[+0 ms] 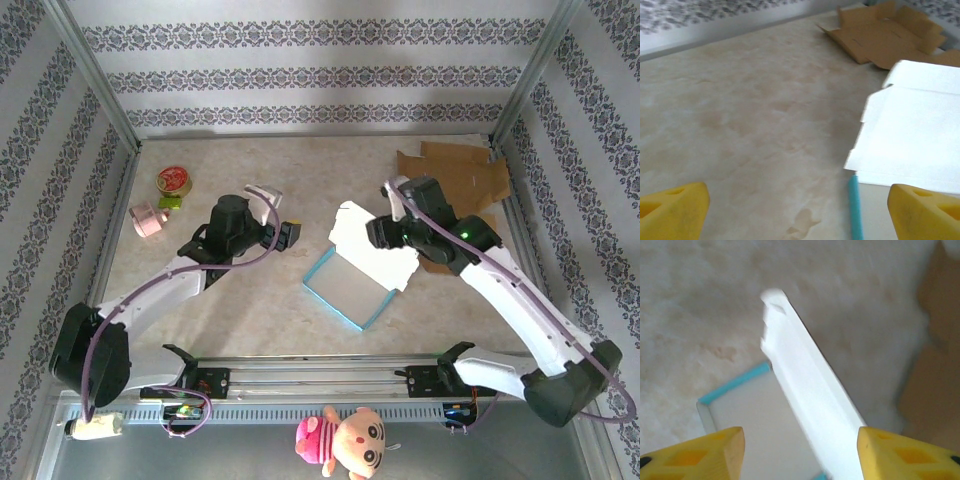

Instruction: Fold the paper box

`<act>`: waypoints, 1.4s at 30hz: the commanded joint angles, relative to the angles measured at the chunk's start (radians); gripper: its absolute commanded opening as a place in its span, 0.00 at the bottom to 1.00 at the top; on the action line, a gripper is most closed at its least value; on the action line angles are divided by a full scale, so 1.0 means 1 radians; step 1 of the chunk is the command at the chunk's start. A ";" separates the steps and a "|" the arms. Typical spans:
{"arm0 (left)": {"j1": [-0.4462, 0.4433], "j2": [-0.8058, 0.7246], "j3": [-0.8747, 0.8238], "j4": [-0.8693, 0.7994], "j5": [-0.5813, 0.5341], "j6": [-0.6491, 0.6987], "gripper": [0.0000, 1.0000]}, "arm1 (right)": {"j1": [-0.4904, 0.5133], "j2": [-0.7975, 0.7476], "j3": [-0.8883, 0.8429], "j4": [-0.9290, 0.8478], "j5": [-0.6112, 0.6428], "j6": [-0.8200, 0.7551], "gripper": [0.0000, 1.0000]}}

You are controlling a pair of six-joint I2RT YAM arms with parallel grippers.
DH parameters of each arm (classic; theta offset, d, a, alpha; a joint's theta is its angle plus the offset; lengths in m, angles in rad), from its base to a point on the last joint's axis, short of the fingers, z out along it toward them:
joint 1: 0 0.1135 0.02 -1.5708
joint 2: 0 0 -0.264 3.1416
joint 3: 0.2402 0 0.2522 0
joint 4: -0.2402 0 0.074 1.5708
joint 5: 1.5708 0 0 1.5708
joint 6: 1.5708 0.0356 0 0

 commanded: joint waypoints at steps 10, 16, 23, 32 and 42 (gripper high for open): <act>-0.004 0.023 0.044 0.011 0.282 0.082 0.96 | -0.221 0.010 -0.209 -0.108 -0.124 0.174 0.72; -0.006 0.032 0.046 -0.019 0.268 0.113 0.98 | -0.221 0.026 -0.234 -0.095 -0.108 0.134 0.41; -0.006 0.076 0.100 -0.042 0.190 0.104 0.98 | -0.221 0.054 -0.230 -0.071 -0.110 0.086 0.07; -0.002 0.274 0.370 -0.355 0.264 0.420 0.98 | -0.206 0.081 -0.172 0.001 -0.161 -0.142 0.00; 0.048 0.334 0.406 -0.443 0.392 0.557 0.98 | -0.178 0.133 -0.119 0.077 -0.139 -0.286 0.00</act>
